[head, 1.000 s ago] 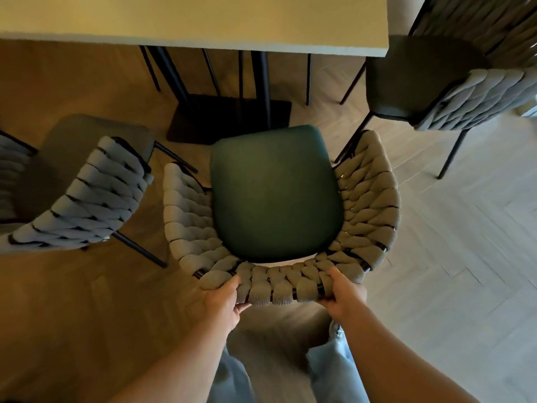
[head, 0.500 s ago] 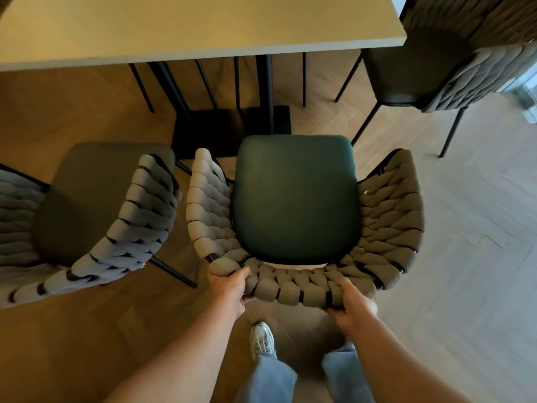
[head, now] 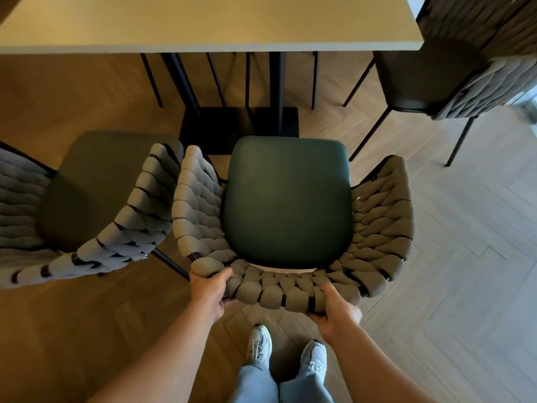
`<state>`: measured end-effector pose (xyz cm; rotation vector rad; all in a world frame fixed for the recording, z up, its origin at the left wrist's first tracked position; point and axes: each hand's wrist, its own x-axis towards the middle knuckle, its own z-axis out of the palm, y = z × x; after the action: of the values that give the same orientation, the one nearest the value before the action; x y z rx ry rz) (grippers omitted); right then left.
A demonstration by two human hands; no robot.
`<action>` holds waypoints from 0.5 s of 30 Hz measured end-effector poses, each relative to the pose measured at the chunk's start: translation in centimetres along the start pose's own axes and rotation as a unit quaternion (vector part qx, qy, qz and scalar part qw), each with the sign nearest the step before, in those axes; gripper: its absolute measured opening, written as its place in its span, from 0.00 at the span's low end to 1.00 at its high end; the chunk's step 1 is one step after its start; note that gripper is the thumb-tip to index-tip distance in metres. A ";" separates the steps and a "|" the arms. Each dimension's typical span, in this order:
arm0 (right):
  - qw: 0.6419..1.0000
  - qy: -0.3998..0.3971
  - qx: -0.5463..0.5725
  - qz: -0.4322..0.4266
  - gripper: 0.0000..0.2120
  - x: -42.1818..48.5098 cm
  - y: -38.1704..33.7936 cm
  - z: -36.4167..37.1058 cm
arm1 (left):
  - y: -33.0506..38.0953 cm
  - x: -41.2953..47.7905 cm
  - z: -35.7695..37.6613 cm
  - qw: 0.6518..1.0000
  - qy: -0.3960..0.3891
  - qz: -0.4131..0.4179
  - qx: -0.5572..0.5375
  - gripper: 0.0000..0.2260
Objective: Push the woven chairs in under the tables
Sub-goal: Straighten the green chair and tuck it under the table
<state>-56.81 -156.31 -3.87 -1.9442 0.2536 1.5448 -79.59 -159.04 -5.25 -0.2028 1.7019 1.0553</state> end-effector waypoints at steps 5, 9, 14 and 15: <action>1.000 -0.014 -0.015 0.003 0.19 0.2 -0.3 0.2 | 0.0 0.7 0.1 1.000 -0.011 0.005 -0.011 0.31; 0.999 -0.015 -0.016 -0.031 0.22 0.2 -0.7 1.1 | 0.3 1.7 -0.2 1.000 -0.025 0.004 -0.011 0.32; 0.998 -0.020 0.004 -0.060 0.29 0.0 -1.1 0.7 | 2.0 1.5 -1.2 0.995 -0.092 -0.048 0.000 0.22; 0.998 -0.009 0.017 -0.065 0.31 0.3 -1.8 0.7 | 2.5 1.7 -1.4 0.993 -0.102 -0.053 0.003 0.18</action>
<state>-56.32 -154.48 -3.64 -1.8819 0.1411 1.4639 -82.73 -158.02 -5.27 -0.1736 1.4939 0.9594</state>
